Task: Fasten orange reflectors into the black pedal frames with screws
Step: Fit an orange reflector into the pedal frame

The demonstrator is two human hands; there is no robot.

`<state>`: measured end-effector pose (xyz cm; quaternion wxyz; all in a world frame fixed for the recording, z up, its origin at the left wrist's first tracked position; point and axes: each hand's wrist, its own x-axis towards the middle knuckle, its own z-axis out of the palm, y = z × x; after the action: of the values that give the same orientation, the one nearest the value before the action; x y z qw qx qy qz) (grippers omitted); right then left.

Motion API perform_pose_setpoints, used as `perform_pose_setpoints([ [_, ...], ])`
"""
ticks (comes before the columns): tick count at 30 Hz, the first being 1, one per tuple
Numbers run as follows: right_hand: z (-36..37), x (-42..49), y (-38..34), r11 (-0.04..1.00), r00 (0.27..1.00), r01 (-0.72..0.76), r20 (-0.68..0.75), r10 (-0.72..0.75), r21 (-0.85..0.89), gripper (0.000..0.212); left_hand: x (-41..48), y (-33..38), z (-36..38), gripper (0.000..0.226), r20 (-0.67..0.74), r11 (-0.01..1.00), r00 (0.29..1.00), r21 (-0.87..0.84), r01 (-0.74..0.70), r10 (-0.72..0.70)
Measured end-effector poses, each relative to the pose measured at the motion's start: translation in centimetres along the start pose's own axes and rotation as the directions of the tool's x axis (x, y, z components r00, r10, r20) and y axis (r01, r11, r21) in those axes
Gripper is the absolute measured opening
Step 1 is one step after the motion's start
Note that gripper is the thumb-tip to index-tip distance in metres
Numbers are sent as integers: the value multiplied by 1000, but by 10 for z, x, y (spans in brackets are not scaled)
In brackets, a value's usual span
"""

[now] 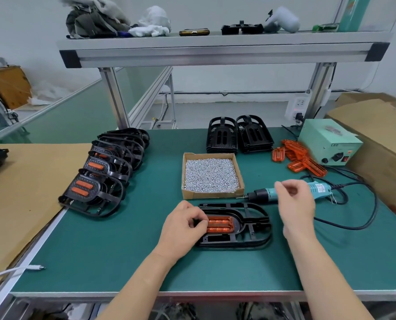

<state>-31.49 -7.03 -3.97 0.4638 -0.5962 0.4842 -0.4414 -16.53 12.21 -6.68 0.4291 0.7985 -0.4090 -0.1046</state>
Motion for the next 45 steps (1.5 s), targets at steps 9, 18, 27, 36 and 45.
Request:
perform_pose_setpoints([
  [9,-22,2,-3,777,906,-412,122,405,477,59,43,28,-4,9,-167,973,971,184,-138,169],
  [18,-16,-10,-10,640,885,-439,182,428,630,51,107,104,75,45,399,661,889,608,-440,225],
  [27,-21,-2,-7,589,886,-408,145,441,698,42,117,117,106,29,451,555,873,686,-471,183],
  [36,-15,20,-17,421,817,-475,211,536,773,15,87,125,95,27,177,476,745,670,-570,643],
  [45,5,40,-28,311,789,-460,222,573,832,21,87,126,51,78,383,672,915,647,-361,123],
])
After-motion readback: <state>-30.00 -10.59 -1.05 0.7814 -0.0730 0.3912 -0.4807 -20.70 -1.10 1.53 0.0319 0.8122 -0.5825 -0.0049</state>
